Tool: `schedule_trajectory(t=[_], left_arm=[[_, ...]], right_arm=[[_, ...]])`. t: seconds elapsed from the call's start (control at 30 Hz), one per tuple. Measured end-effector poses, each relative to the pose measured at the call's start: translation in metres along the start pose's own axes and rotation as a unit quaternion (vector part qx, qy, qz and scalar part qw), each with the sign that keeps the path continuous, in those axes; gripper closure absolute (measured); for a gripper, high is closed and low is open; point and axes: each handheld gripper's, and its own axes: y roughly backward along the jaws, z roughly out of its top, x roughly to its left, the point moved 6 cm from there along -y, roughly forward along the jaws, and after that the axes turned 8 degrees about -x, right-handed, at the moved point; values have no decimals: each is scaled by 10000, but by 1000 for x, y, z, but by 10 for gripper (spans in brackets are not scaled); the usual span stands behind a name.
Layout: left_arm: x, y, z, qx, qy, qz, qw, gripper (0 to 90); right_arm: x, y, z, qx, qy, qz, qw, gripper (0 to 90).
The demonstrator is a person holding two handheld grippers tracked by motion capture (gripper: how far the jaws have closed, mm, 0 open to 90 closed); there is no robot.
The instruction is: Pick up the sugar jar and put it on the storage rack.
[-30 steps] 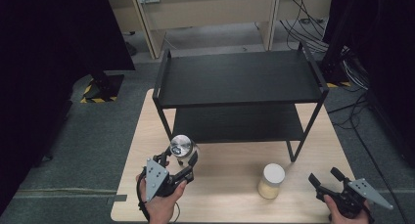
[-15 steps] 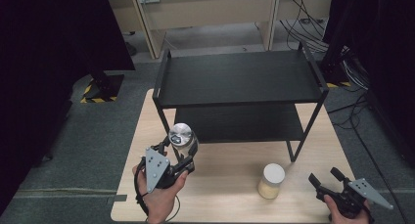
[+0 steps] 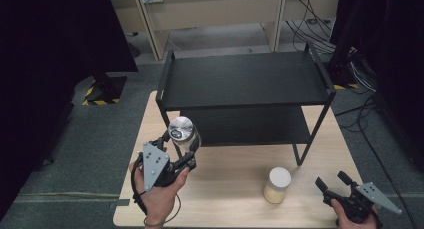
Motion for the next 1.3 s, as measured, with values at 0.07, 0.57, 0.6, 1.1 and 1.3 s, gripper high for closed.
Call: schedule_trajectory(t=[0.07, 0.57, 0.6, 1.1, 1.3], left_arm=[[1, -2, 8, 7, 1, -1, 10000, 311], [5, -19, 42, 173, 68, 1, 9998, 311], [5, -19, 42, 173, 68, 1, 9998, 311], [11, -32, 59, 290, 284, -54, 9992, 312], [12, -30, 64, 219, 256, -48, 9994, 312]], right_arm=[[0, 0, 0, 3, -3, 1, 10000, 72], [-1, 0, 0, -6, -31, -2, 10000, 72], [-1, 0, 0, -6, -31, -2, 10000, 72], [-1, 0, 0, -23, -65, -6, 10000, 72], [-1, 0, 0, -19, -55, -12, 10000, 72]])
